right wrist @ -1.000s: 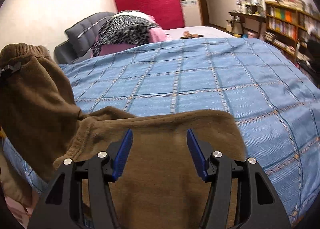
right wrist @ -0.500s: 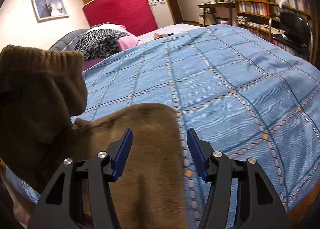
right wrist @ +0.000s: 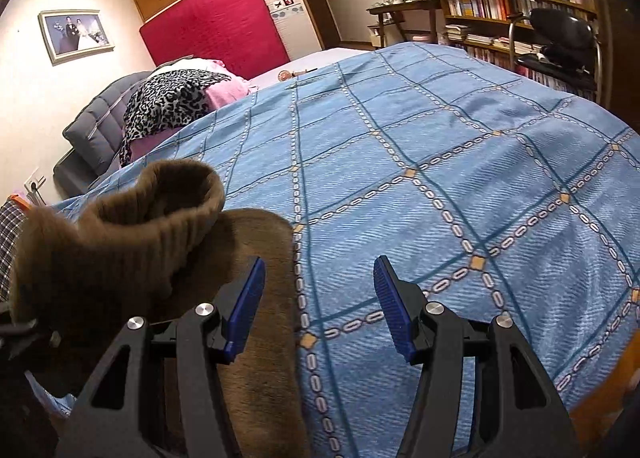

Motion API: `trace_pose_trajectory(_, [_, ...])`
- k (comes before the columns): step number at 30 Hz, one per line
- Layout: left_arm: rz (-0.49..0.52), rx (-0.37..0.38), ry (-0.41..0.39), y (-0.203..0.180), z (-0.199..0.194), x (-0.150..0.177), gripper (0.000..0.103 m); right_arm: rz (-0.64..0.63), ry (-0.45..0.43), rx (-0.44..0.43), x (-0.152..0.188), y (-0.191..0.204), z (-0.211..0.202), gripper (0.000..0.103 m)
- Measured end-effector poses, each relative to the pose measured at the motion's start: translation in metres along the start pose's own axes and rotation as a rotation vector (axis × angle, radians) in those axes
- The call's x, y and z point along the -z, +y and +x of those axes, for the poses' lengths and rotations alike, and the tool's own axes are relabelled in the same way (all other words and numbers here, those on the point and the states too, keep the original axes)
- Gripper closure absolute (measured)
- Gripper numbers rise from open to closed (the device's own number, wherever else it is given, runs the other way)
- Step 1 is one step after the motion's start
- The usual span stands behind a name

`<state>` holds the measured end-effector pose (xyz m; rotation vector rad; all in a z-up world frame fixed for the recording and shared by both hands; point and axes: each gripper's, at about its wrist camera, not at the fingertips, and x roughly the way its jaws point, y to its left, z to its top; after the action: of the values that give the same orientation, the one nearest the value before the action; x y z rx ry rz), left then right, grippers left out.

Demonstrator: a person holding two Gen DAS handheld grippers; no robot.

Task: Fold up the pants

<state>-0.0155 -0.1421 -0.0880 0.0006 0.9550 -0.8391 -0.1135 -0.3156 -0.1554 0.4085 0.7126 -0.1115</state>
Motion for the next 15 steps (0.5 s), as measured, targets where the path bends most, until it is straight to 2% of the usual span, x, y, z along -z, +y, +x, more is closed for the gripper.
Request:
trace_pose_trajectory(4, [0.041,0.06,0.0,-0.01,-0.004,0.004,0.047,0.024,0.003,-0.008,-0.001,-0.006,-0.003,0.045])
trace_pose_trajectory(8, [-0.021,0.111,-0.016,0.005,-0.02,0.001,0.047,0.052,-0.001,-0.059,-0.004,-0.008,-0.011,0.045])
trace_pose_trajectory(15, [-0.165,0.002,-0.105,0.06,-0.053,0.002,0.047,0.046,0.013,-0.257,-0.006,0.012,-0.026,0.045])
